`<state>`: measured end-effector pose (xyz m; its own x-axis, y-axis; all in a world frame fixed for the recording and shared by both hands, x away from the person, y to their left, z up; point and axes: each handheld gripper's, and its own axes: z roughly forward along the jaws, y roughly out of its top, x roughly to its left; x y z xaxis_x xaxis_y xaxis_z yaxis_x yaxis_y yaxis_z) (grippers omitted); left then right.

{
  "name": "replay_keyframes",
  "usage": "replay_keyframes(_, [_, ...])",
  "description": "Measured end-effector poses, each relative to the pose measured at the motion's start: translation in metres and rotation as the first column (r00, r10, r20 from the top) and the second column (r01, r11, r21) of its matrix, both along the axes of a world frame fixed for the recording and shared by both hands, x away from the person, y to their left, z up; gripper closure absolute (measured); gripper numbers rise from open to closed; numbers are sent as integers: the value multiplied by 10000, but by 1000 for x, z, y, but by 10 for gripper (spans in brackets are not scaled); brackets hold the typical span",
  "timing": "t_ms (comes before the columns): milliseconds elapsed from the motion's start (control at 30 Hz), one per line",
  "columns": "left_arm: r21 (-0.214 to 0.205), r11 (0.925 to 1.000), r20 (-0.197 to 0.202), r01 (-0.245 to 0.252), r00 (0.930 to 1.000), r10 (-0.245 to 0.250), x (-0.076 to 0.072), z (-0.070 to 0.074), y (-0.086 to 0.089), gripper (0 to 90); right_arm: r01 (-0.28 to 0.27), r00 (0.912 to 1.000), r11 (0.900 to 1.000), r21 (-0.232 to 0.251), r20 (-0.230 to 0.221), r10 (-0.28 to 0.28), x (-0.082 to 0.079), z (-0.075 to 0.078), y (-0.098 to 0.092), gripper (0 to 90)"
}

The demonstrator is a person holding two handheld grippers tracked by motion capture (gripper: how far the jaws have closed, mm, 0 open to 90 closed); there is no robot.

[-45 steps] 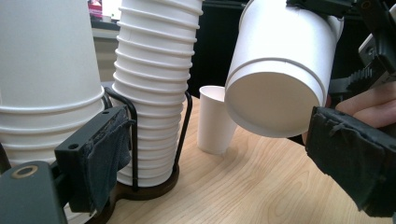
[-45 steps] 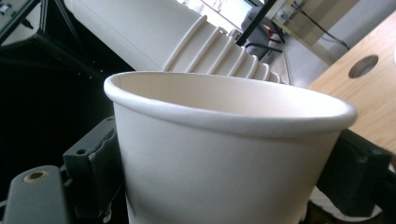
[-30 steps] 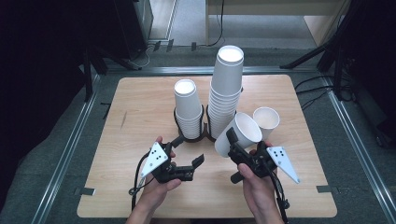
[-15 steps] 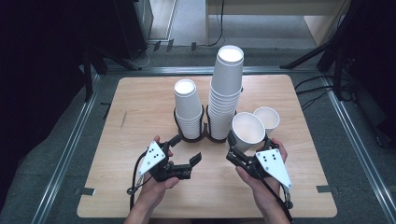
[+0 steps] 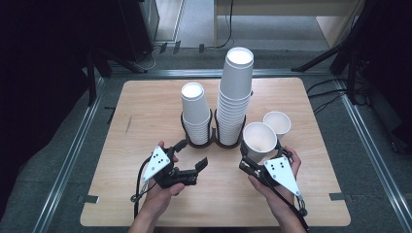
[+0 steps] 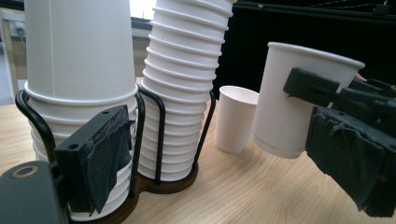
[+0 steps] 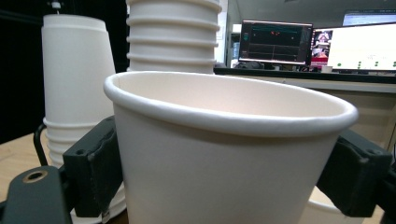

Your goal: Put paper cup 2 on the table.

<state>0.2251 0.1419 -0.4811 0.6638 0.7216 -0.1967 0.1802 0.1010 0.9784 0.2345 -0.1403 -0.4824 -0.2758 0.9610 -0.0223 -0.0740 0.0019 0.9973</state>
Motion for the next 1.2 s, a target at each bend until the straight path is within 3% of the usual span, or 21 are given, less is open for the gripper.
replay_keyframes(500, [96,10000,-55,-7,10000,7,1,-2,-1,71,-358,9982,9973,-636,-498,327,12,-32,8,127])
replay_keyframes(700, [133,9999,-79,-40,10000,41,1,-2,0,71,-788,9943,9932,-860,-785,721,16,-43,12,126])
replay_keyframes(967, [84,9999,-18,-127,9999,128,2,-3,1,72,-1542,9788,9819,-1097,-1524,1367,16,-50,19,122])
replay_keyframes(1200, [70,9999,-46,-141,9999,142,2,-3,0,72,-1846,9686,9745,-1272,-1918,1584,15,-54,21,114])
